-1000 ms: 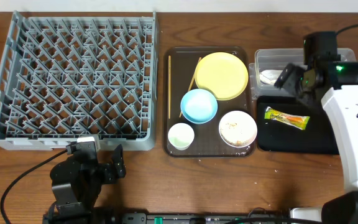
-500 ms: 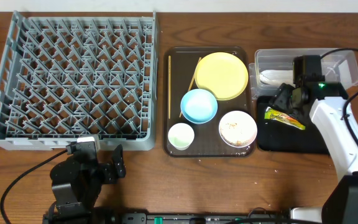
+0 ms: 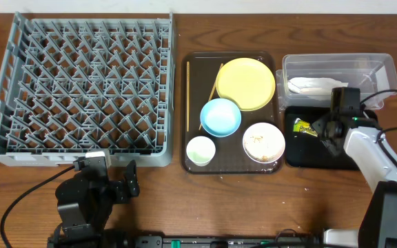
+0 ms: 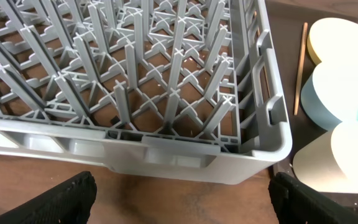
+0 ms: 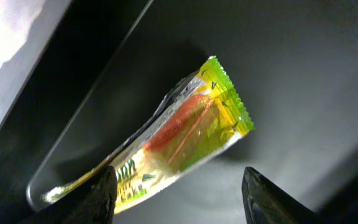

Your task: Sort waste into correct bins and load items into the dishwasher

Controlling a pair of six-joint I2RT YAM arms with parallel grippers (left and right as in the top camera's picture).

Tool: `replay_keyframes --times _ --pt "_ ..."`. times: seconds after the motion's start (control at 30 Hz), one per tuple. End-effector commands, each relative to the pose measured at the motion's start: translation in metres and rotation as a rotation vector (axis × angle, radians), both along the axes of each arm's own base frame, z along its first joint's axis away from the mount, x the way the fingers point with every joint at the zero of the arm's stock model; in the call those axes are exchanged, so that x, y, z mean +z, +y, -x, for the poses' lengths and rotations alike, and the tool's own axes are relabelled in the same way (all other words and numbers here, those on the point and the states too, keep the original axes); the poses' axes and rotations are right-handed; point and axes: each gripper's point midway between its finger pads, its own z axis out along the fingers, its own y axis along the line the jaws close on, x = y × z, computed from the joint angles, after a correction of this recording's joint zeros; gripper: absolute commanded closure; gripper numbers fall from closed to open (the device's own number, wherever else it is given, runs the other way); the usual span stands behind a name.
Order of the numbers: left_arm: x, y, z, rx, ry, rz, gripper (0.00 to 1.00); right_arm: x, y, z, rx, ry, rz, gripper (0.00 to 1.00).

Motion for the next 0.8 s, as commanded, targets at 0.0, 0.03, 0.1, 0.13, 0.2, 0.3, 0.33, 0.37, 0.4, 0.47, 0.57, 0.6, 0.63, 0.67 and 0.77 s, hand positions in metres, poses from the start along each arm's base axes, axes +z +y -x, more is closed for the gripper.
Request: replay_keyframes --times 0.0,0.03,0.1,0.13,0.2,0.3,0.33,0.37,0.4,0.47,0.57,0.6,0.63,0.67,0.77 --pt "0.006 -0.002 0.0 0.0 -0.015 0.017 0.1 -0.012 -0.005 0.007 -0.072 -0.007 0.003 0.38" --pt "0.006 -0.002 0.0 0.0 -0.015 0.017 0.09 -0.014 -0.006 0.007 -0.073 -0.015 0.005 0.38" --pt "0.006 -0.002 0.0 0.0 -0.015 0.017 0.1 -0.018 -0.006 0.006 -0.073 -0.033 0.006 0.38" --pt "0.006 -0.002 0.0 0.0 -0.015 0.017 0.1 -0.02 -0.006 0.005 -0.072 -0.05 0.007 0.38" --pt "0.006 -0.002 0.0 0.0 -0.015 0.017 0.1 -0.022 -0.006 0.003 -0.072 -0.069 0.008 0.38" --pt "0.006 -0.002 0.0 0.0 -0.015 0.017 0.1 -0.025 -0.007 0.003 -0.075 -0.089 0.017 0.42" --pt "0.006 -0.002 0.0 -0.001 -0.015 0.017 0.1 -0.026 -0.007 0.003 -0.075 -0.091 0.017 0.48" --pt "0.006 -0.002 0.0 0.0 -0.015 0.017 0.09 -0.028 -0.007 0.005 -0.074 -0.088 0.017 0.6" --pt "0.006 -0.002 0.0 0.0 -0.015 0.017 0.1 -0.028 -0.007 0.006 -0.074 -0.086 0.016 0.69" --pt "0.006 -0.002 0.0 0.0 -0.015 0.017 0.1 -0.029 -0.007 0.007 -0.074 -0.081 0.017 0.84" --pt "0.006 -0.002 0.0 0.0 -0.015 0.017 0.1 -0.029 -0.006 0.007 -0.038 -0.074 0.028 0.99" --pt "0.006 -0.002 0.0 0.0 -0.015 0.017 0.1 -0.029 -0.006 0.006 -0.023 -0.072 0.03 0.99" --pt "0.006 -0.002 0.0 0.0 -0.015 0.017 0.1 -0.028 -0.004 0.005 -0.004 -0.075 0.029 0.99" --pt "0.006 -0.002 0.0 0.0 -0.015 0.017 0.1 -0.027 -0.002 0.004 0.021 -0.078 0.023 0.99" --pt "0.006 -0.002 0.0 0.0 -0.015 0.017 0.1 -0.013 0.012 -0.005 0.123 -0.113 -0.025 0.99"
